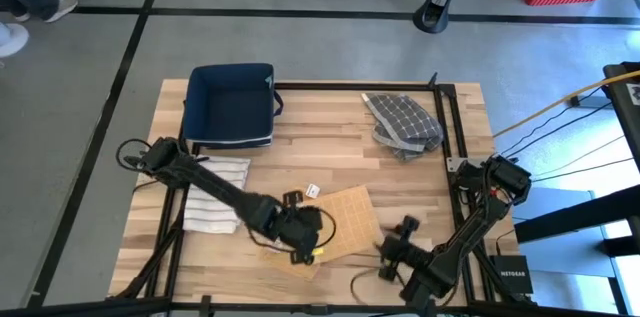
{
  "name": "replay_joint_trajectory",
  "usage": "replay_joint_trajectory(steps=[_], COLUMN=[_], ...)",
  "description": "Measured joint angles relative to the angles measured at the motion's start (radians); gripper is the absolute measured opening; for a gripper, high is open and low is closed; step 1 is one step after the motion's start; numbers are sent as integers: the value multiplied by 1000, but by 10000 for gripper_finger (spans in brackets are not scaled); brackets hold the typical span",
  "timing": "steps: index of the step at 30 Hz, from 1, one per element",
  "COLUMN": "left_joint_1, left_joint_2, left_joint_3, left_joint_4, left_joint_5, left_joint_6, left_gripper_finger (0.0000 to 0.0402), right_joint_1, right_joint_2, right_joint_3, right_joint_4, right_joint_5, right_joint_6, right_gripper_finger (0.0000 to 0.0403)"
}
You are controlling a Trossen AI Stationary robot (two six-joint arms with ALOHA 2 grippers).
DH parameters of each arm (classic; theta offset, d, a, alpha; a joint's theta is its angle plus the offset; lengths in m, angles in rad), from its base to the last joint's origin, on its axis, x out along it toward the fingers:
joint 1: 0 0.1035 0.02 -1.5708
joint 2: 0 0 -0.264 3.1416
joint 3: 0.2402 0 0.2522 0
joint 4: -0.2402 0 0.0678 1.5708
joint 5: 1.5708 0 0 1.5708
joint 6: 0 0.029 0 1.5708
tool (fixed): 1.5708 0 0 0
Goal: Fold towel
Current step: Stack the orange pattern towel on top of the orange towel
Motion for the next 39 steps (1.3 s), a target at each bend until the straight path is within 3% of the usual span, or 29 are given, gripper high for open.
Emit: replay_joint_trajectory(steps=[3, 7, 10, 16, 21, 24, 32, 39], left_joint_1=[32, 32, 4, -57, -108, -133, -148, -148], left_joint_2=[17, 47, 56, 57, 56, 56, 56, 56], left_joint_3=[0, 0, 0, 0, 0, 0, 0, 0], left_joint_4=[9, 6, 5, -35, -49, -43, -43, -39], left_joint_5=[11, 61, 76, 76, 53, 16, -4, -4], left_joint_6=[15, 18, 17, 8, -15, -16, -41, -60], left_gripper_finger=[131, 131, 131, 131, 131, 131, 131, 131], right_joint_1=[-1, -48, -126, -340, -437, -462, -467, -467], right_joint_2=[-43, -163, -266, -469, -587, -588, -512, -410], right_joint_3=[-1, -71, -170, -449, -661, -733, -766, -766], right_joint_4=[-191, -185, -31, 383, 733, 894, 931, 1150], right_joint_5=[24, -3, -75, -346, -524, -577, -589, -599], right_joint_6=[203, 201, 84, -154, -184, -181, -163, -218], right_gripper_finger=[227, 227, 227, 227, 227, 227, 227, 227])
